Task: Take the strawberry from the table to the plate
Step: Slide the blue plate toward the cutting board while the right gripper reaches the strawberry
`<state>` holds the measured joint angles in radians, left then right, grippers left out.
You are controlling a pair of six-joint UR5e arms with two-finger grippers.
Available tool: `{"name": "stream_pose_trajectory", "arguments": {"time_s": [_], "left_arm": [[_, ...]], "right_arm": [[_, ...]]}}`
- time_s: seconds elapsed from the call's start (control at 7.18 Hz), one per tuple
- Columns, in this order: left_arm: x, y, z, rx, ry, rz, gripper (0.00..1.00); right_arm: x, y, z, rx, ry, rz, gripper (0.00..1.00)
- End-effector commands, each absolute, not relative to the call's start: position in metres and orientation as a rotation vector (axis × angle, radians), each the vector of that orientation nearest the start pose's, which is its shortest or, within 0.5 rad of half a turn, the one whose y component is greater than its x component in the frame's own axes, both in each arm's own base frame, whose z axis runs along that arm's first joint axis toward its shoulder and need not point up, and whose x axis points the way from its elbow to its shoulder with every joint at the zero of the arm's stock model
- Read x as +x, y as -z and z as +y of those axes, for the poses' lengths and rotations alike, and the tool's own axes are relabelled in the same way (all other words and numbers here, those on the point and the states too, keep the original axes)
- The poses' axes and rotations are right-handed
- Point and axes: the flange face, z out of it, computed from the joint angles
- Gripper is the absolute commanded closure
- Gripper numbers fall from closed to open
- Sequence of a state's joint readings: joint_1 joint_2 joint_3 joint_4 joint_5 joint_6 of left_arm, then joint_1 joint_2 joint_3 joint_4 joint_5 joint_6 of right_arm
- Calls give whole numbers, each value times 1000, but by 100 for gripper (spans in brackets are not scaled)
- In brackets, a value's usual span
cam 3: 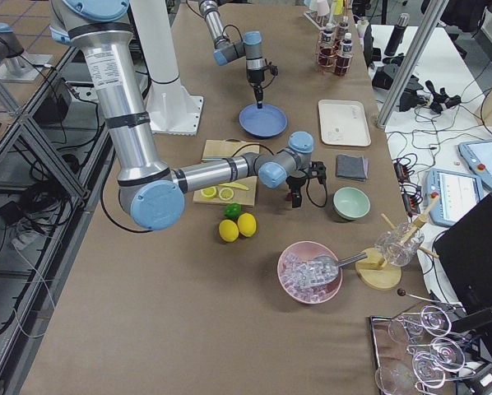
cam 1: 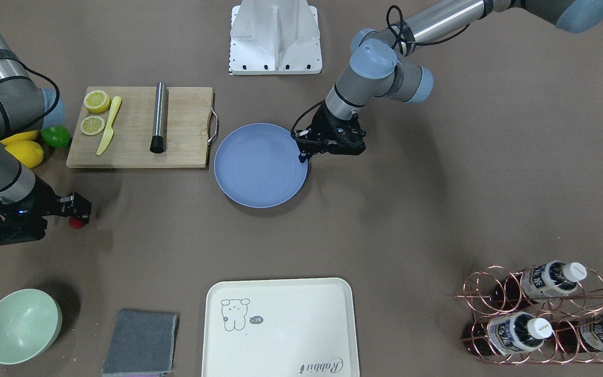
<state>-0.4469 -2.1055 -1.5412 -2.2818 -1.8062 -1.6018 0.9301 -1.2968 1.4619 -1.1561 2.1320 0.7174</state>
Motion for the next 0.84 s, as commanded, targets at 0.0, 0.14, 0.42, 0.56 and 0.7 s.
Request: {"name": "stream_pose_trajectory", "arguments": {"time_s": [0.0, 0.14, 0.42, 0.56, 0.7], "left_arm": [[570, -279, -395, 50, 272, 1230, 19], [570, -279, -395, 49, 273, 1229, 18], [569, -279, -397, 51, 276, 1229, 17], [568, -276, -397, 52, 275, 1235, 17], [561, -274, -404, 64, 281, 1240, 17]], "right_arm": [[-321, -521, -550, 97, 100, -781, 33], [-323, -518, -549, 96, 101, -789, 95], [-321, -503, -547, 116, 109, -809, 100], [-318, -478, -544, 139, 109, -829, 100], [-331, -430, -531, 137, 44, -892, 100]]}}
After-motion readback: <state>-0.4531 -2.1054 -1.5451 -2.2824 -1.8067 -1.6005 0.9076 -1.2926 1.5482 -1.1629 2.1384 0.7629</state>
